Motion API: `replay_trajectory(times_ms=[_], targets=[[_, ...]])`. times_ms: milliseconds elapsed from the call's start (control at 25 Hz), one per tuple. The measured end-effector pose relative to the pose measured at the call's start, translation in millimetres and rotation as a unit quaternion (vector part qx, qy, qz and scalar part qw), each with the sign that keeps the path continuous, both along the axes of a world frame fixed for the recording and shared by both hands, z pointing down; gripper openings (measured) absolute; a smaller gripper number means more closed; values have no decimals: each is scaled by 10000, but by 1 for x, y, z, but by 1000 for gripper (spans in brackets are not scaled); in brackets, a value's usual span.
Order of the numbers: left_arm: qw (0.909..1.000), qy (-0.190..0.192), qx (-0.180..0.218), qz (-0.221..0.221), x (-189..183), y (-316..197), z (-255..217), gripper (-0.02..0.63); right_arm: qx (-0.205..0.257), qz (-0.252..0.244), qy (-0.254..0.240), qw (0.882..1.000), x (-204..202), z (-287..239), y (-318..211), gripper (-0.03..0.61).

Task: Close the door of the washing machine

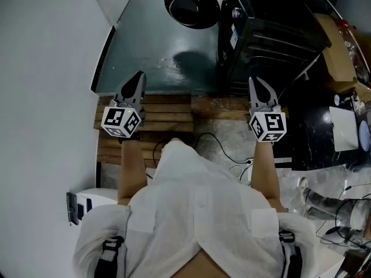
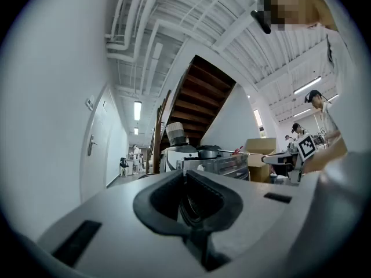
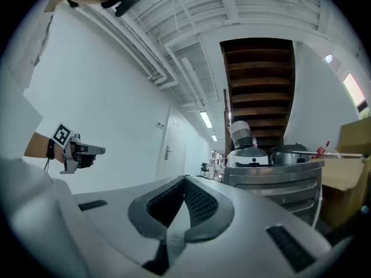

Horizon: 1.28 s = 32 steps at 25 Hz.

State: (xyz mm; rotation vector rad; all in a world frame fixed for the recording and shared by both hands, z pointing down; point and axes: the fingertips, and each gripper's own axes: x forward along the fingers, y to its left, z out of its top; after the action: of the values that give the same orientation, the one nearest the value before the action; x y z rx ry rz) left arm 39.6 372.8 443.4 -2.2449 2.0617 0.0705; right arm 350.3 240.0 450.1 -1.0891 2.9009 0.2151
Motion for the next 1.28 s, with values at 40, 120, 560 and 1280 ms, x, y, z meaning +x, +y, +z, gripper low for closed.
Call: replay_trajectory(times_ms=[40, 120, 560, 1280], targets=[[10000, -19, 14, 28, 3, -2, -1, 25, -7, -2, 1, 10000, 0, 1, -1, 26], [10000, -45, 27, 75, 8, -5, -2, 25, -18, -16, 8, 10000, 0, 3, -2, 26], [9999, -5, -36, 152, 16, -8, 3, 24, 2, -92, 49, 9999, 3, 7, -1, 29], [9999, 96, -78, 73, -9, 15, 15, 25, -89, -97, 282, 9995, -29, 26, 15, 32]])
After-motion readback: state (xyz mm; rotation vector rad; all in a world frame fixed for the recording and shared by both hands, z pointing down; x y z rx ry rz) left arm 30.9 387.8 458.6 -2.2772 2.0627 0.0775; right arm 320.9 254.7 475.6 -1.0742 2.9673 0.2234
